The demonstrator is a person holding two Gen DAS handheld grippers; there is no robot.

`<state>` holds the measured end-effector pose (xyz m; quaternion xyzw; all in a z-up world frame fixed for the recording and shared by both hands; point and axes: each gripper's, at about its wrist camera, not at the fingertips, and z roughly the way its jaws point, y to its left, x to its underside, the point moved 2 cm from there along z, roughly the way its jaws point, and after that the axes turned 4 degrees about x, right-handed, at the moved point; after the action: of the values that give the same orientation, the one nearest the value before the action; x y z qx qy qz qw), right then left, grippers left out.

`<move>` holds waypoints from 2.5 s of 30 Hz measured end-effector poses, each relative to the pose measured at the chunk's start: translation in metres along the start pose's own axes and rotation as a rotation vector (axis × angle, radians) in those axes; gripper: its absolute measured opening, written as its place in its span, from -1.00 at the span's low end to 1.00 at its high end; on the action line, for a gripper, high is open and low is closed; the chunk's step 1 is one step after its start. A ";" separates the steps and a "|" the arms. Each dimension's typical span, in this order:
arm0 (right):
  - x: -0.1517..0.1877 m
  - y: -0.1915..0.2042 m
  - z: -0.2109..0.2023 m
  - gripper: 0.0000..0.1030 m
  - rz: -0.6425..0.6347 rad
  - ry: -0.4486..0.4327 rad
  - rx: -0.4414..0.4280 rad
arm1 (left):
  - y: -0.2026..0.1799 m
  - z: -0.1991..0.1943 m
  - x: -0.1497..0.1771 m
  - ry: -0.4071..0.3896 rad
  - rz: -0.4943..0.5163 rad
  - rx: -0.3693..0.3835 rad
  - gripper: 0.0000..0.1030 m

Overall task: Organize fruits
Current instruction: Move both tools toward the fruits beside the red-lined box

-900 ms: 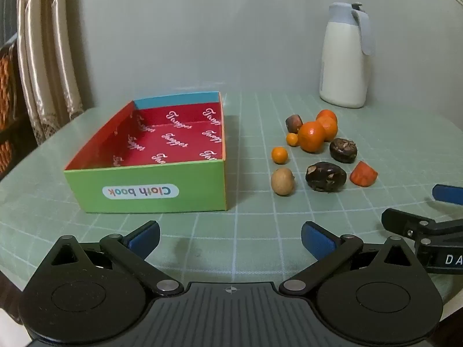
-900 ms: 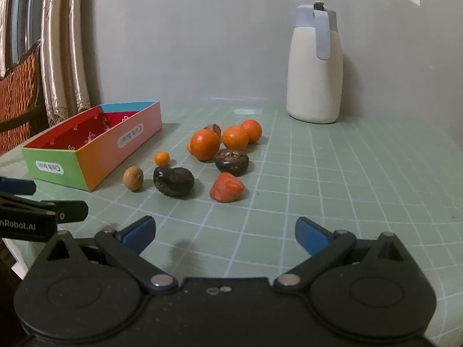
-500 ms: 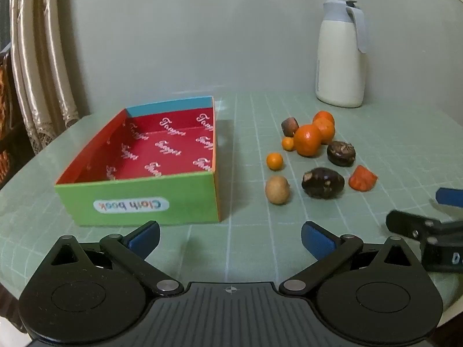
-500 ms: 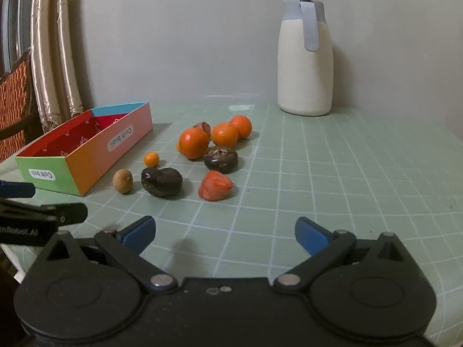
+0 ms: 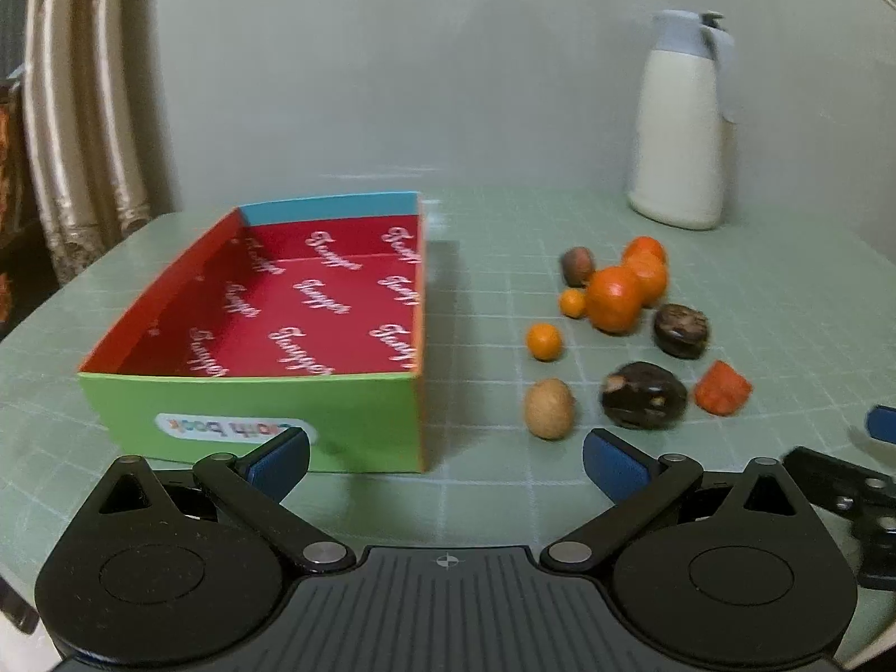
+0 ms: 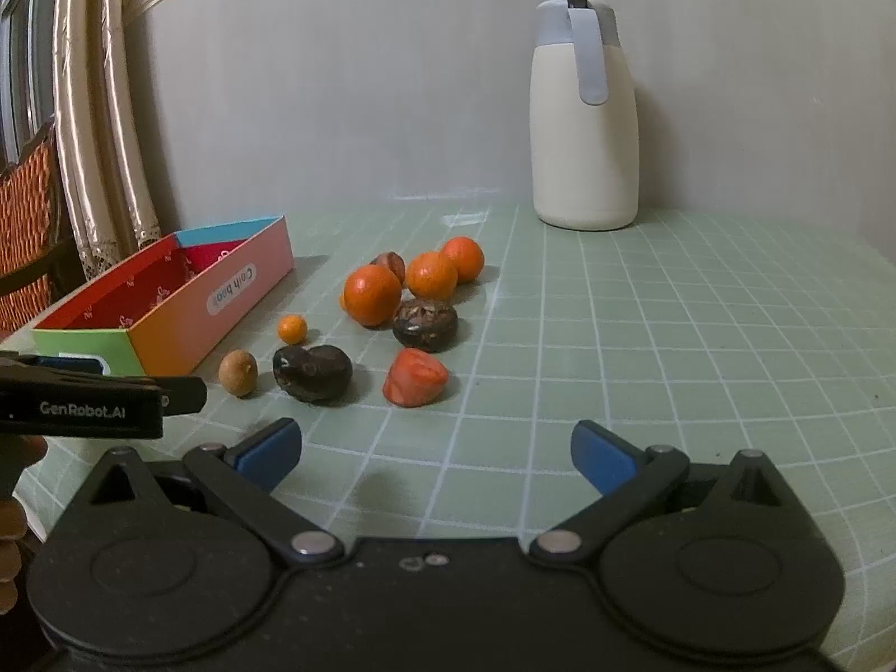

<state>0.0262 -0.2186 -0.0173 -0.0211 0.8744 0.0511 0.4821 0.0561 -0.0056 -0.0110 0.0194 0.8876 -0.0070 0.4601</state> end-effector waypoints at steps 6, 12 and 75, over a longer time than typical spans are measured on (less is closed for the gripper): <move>-0.003 -0.004 0.000 1.00 0.034 -0.001 -0.018 | 0.007 -0.002 0.001 -0.043 -0.014 -0.079 1.00; -0.003 -0.004 0.002 1.00 0.054 0.001 -0.036 | 0.017 0.003 0.001 -0.029 -0.052 -0.153 1.00; 0.002 -0.046 0.000 1.00 0.264 0.006 0.047 | -0.037 0.013 0.010 0.001 0.141 0.029 1.00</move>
<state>0.0292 -0.2640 -0.0216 0.1053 0.8719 0.0935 0.4690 0.0595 -0.0425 -0.0264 0.0885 0.8841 0.0126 0.4586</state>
